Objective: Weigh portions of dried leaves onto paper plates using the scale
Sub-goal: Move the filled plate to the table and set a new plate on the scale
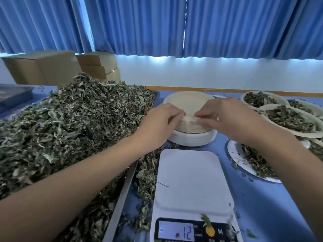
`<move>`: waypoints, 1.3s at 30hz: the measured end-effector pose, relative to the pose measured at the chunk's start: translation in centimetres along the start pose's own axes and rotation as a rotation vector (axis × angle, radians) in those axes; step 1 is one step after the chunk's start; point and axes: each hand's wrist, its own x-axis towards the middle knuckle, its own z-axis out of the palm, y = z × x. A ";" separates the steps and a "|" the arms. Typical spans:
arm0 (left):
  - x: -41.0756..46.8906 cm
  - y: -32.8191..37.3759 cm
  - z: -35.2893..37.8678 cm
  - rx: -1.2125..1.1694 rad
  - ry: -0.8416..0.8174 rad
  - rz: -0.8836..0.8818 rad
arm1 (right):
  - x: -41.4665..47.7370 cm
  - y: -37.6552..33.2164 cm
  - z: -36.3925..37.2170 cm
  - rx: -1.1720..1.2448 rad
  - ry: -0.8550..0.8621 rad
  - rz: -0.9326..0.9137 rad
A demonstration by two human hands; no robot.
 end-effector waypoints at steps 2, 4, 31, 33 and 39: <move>0.1 0.0 -0.1 -0.010 -0.008 0.019 | 0.0 0.2 -0.2 -0.009 0.001 -0.013; 0.1 -0.1 -0.3 -0.020 -0.021 0.030 | 0.0 0.2 -0.1 -0.020 -0.004 -0.020; 0.3 0.2 -0.8 -0.112 -0.055 -0.061 | -0.5 0.3 0.7 -0.252 0.169 -0.229; 0.2 0.2 -0.8 -0.110 -0.052 -0.059 | -0.5 0.4 0.8 -0.256 0.172 -0.231; 0.2 0.5 -0.8 -0.090 -0.046 -0.039 | -0.5 1.0 2.0 -0.370 0.214 -0.279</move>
